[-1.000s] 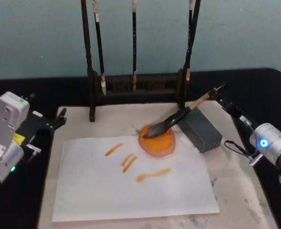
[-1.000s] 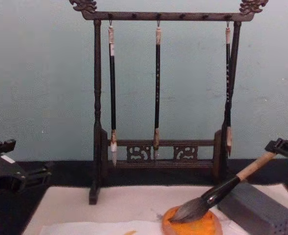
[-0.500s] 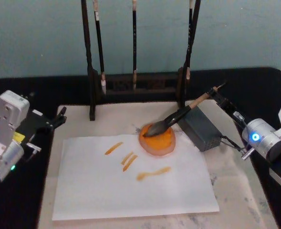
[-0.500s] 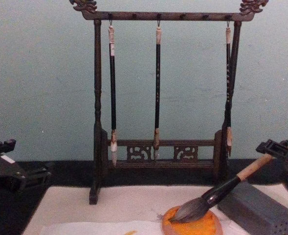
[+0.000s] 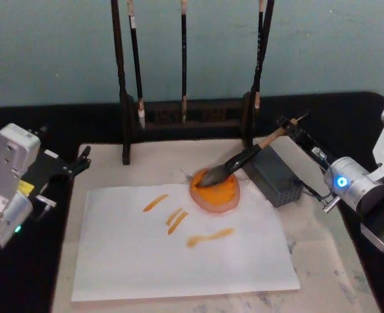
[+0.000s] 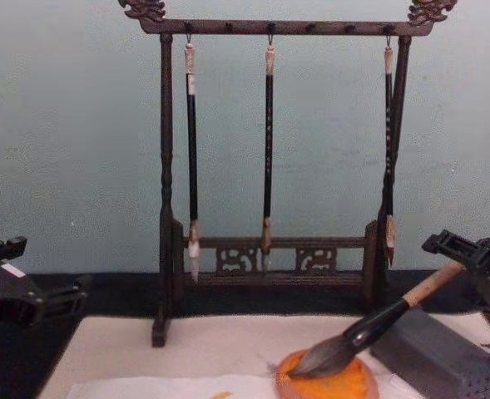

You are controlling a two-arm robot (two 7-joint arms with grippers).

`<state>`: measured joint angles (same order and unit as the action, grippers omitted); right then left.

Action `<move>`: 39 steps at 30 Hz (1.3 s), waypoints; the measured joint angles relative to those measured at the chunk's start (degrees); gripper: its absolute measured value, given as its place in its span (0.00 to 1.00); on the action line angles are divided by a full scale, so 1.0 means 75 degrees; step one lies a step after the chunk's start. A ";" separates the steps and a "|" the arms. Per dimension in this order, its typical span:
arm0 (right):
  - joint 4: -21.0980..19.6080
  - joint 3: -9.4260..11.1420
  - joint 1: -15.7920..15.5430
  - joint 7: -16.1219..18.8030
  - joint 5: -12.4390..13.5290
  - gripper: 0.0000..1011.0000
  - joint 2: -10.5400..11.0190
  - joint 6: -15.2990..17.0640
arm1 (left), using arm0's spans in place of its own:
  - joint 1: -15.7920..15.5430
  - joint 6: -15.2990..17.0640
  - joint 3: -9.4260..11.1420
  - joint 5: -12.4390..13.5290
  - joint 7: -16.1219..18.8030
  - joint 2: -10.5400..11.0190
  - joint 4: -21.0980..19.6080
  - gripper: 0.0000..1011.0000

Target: Pick up the brush from the inkstone, write on the paper, then place the brush back to its original position.

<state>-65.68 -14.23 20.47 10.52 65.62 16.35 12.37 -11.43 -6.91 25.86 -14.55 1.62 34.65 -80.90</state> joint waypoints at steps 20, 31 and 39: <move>0.0110 -0.0110 0.0076 0.0086 0.0121 0.99 0.0062 -0.0100 | -0.0001 0.0000 0.0000 0.0000 0.0000 0.0000 0.0000 0.99; 0.0095 -0.0096 0.0066 0.0079 0.0110 0.91 0.0055 -0.0090 | 0.0000 0.0000 0.0000 0.0000 0.0000 0.0000 0.0000 0.99; 0.0087 -0.0090 0.0060 0.0073 0.0103 0.68 0.0054 -0.0083 | 0.0000 0.0000 0.0000 0.0000 0.0000 0.0000 0.0000 0.99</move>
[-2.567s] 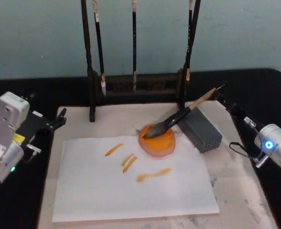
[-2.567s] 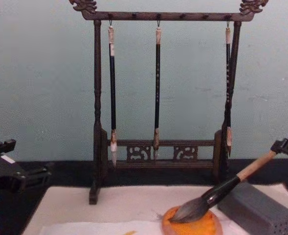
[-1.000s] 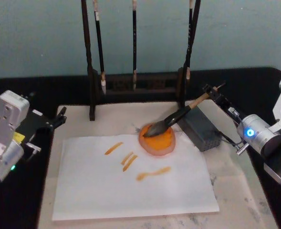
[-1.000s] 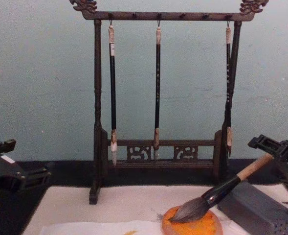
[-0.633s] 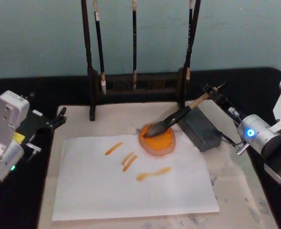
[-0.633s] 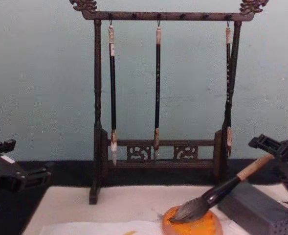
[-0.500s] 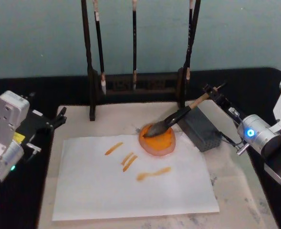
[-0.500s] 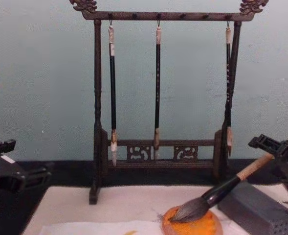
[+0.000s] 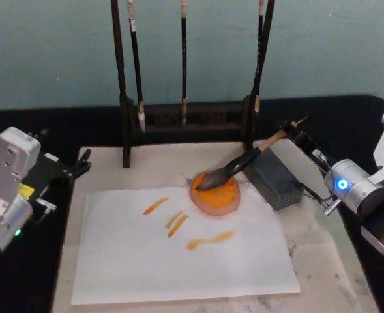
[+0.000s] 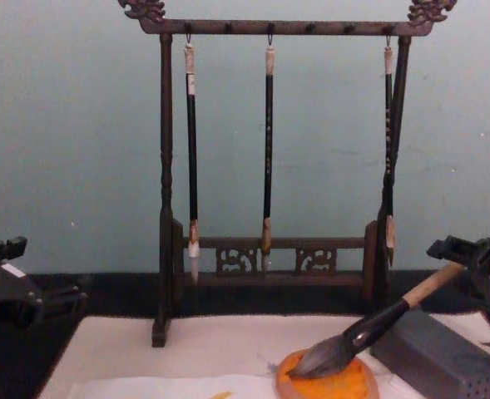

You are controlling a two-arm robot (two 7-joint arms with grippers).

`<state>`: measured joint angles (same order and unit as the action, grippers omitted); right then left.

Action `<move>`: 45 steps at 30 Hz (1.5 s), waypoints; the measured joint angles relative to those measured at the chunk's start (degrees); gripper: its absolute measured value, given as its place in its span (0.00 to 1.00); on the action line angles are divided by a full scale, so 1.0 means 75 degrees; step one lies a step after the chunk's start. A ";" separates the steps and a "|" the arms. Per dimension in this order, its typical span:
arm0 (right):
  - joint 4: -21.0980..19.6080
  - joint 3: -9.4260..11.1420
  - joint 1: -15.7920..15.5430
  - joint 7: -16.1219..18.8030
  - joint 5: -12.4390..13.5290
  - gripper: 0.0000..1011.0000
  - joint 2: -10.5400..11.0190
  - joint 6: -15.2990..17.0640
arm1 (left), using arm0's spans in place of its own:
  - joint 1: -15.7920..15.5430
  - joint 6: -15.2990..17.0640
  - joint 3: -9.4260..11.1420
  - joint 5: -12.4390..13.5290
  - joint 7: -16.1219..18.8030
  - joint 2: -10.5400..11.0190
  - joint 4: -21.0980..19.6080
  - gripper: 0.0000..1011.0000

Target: Pick up the brush from the inkstone, write on the paper, then place the brush back to its original position.

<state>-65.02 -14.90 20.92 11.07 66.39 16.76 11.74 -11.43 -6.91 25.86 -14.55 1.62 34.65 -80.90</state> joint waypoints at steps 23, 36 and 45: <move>-0.0007 0.0003 -0.0004 0.0002 -0.0005 0.18 0.0000 0.0000 | 0.0000 0.0000 0.0000 0.0000 0.0000 0.0000 0.0000 0.99; -0.0027 -0.0044 -0.0004 0.0020 -0.0004 0.18 0.0026 -0.0073 | 0.0000 0.0000 0.0000 0.0000 0.0000 0.0000 0.0000 0.99; -0.0409 -0.0191 -0.0056 0.0067 0.0003 0.18 0.0192 -0.0334 | 0.0000 0.0000 0.0000 0.0000 0.0000 0.0000 0.0000 0.99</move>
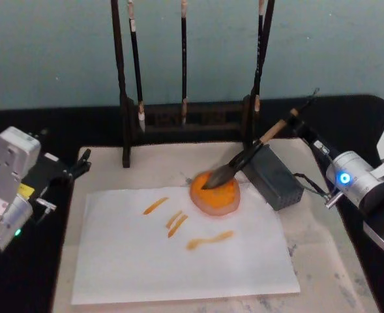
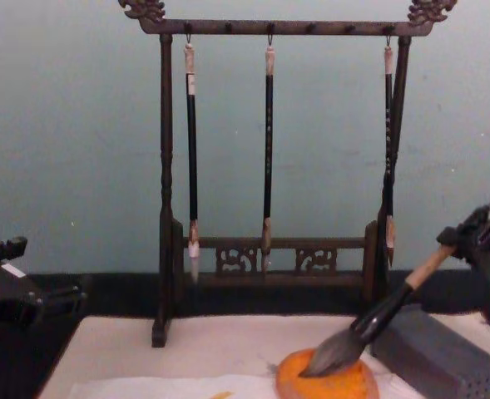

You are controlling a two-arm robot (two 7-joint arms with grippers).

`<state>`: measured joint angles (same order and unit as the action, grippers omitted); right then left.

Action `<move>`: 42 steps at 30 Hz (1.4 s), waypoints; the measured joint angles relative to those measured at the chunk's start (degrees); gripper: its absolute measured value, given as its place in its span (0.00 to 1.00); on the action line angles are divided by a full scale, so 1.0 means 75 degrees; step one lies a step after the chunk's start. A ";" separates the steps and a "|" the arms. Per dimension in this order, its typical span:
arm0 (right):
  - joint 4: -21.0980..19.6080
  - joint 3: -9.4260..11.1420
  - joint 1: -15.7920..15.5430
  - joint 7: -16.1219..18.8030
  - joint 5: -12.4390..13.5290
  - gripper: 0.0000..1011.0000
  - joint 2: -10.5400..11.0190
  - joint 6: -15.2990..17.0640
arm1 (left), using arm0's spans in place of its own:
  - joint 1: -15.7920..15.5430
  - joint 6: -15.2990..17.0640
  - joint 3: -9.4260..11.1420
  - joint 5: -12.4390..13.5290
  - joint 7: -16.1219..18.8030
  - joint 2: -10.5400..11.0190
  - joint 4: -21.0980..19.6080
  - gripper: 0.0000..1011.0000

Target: Pick up the brush from the inkstone, write on the paper, then place the brush back to its original position.

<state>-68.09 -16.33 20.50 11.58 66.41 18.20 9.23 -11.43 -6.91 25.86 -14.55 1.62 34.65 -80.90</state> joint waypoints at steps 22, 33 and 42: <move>-0.1819 -0.0643 -0.0129 -0.0159 -0.1785 0.17 0.0829 -0.0456 | 0.0000 0.0000 0.0000 0.0000 0.0000 0.0000 0.0000 0.99; -0.2302 -0.0929 -0.0095 0.0088 -0.2629 0.18 0.1100 -0.0322 | 0.0000 0.0000 0.0000 0.0000 0.0000 0.0000 0.0000 0.99; -0.2750 -0.0994 -0.0198 0.0409 -0.2922 0.18 0.1142 -0.0227 | 0.0000 0.0000 0.0000 0.0000 0.0000 0.0000 -0.0001 0.99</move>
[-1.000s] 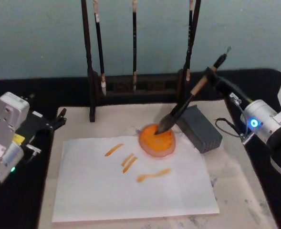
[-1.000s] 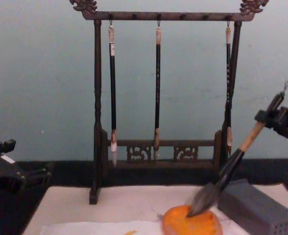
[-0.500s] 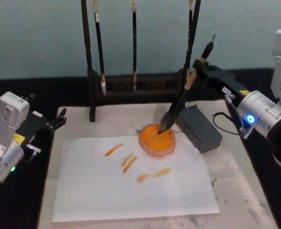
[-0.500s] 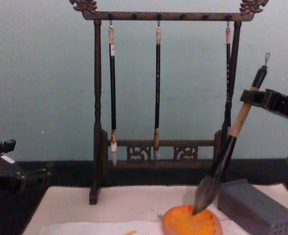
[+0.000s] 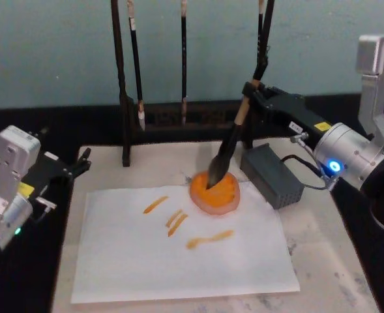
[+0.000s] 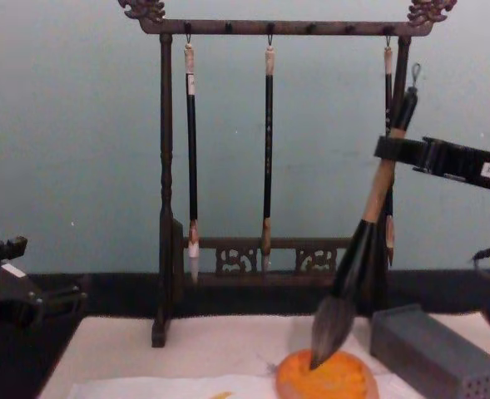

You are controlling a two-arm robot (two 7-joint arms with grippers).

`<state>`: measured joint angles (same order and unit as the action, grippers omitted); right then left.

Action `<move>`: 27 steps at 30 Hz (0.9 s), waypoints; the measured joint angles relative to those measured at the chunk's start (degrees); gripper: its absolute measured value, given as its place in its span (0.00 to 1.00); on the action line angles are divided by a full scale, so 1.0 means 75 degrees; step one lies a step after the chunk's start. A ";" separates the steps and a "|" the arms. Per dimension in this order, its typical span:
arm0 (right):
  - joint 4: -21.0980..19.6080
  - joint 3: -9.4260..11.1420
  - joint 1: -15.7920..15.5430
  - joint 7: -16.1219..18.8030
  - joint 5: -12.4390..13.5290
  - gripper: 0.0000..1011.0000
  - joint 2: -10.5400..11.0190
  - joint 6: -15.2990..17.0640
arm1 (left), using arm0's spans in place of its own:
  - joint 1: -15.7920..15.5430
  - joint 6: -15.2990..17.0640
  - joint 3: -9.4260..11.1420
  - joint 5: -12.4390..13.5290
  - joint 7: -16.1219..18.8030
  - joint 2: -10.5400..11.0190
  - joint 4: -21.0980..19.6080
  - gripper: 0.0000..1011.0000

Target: Pick up the brush from the inkstone, write on the paper, then place the brush back to its original position.

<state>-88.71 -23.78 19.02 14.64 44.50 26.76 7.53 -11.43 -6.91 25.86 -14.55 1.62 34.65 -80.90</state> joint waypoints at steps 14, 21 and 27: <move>-0.0523 -0.0201 -0.0215 0.0228 -0.0409 0.17 -0.0299 0.0114 | 0.0000 0.0000 0.0000 0.0000 0.0000 0.0000 0.0001 0.99; -0.0554 -0.0384 -0.0248 0.0350 -0.0657 0.18 -0.0430 0.0159 | 0.0000 0.0000 0.0000 0.0000 0.0000 0.0000 0.0001 0.99; -0.0538 -0.0534 -0.0247 0.0460 -0.0930 0.17 -0.0536 0.0140 | 0.0000 0.0000 0.0000 0.0000 -0.0001 0.0000 0.0000 0.99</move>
<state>-92.75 -27.79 17.17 18.09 37.52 22.74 8.58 -11.43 -6.91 25.86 -14.55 1.62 34.64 -80.90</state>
